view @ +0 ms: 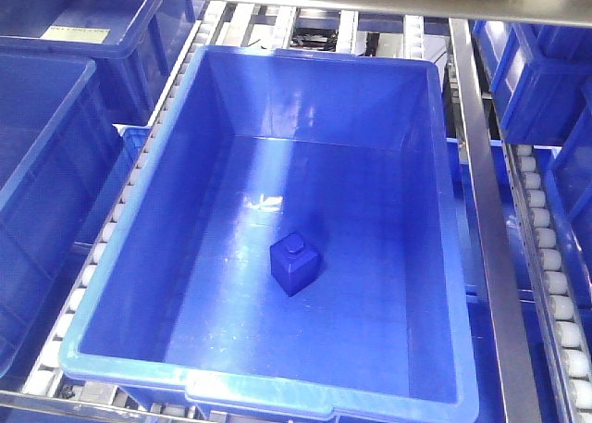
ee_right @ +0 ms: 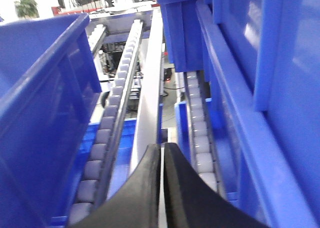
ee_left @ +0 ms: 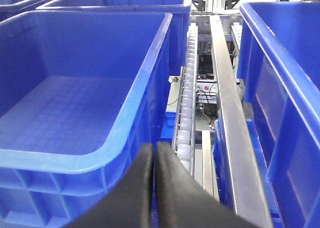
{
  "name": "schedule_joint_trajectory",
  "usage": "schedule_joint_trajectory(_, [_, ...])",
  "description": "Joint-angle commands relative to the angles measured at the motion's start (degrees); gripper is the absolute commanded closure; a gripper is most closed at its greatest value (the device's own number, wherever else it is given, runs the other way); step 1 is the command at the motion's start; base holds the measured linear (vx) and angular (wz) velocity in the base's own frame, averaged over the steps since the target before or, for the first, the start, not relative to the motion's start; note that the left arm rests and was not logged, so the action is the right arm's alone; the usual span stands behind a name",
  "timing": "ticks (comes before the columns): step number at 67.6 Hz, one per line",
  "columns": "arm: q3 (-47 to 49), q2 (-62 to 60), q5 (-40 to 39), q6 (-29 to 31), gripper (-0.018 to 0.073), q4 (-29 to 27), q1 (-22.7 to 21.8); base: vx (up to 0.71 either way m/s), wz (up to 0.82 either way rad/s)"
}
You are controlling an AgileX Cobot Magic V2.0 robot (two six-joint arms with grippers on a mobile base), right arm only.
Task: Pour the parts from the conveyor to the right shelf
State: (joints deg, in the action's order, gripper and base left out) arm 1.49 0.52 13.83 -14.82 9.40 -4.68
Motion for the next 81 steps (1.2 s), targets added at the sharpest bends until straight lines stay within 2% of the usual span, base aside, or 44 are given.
schedule_joint_trajectory(1, [1.5, 0.7, -4.1, 0.8, 0.0565, 1.5, -1.3, 0.0, 0.0])
schedule_joint_trajectory(10, [1.5, 0.2, -4.1, 1.0, 0.0565, 1.5, -2.2, 0.0, 0.0])
schedule_joint_trajectory(22, [-3.1, -2.3, -4.4, 1.0, 0.0565, 0.7, 0.0, 0.0, 0.0])
schedule_joint_trajectory(26, [-3.1, -2.3, -1.9, 1.0, 0.0565, 0.9, 0.7, 0.0, 0.0])
schedule_joint_trajectory(36, [-3.1, -2.3, -1.4, 1.0, 0.0565, 0.9, 2.7, 0.0, 0.0])
schedule_joint_trajectory(54, [-3.1, -2.3, -5.6, 1.0, 0.0565, 1.3, 3.1, 0.0, 0.0])
schedule_joint_trajectory(64, [-3.1, -2.3, -9.0, 1.0, 0.0565, 4.2, 3.1, 0.0, 0.0])
schedule_joint_trajectory(81, [-3.1, -2.3, -9.7, 1.0, 0.0565, 5.5, 3.1, 0.0, 0.0])
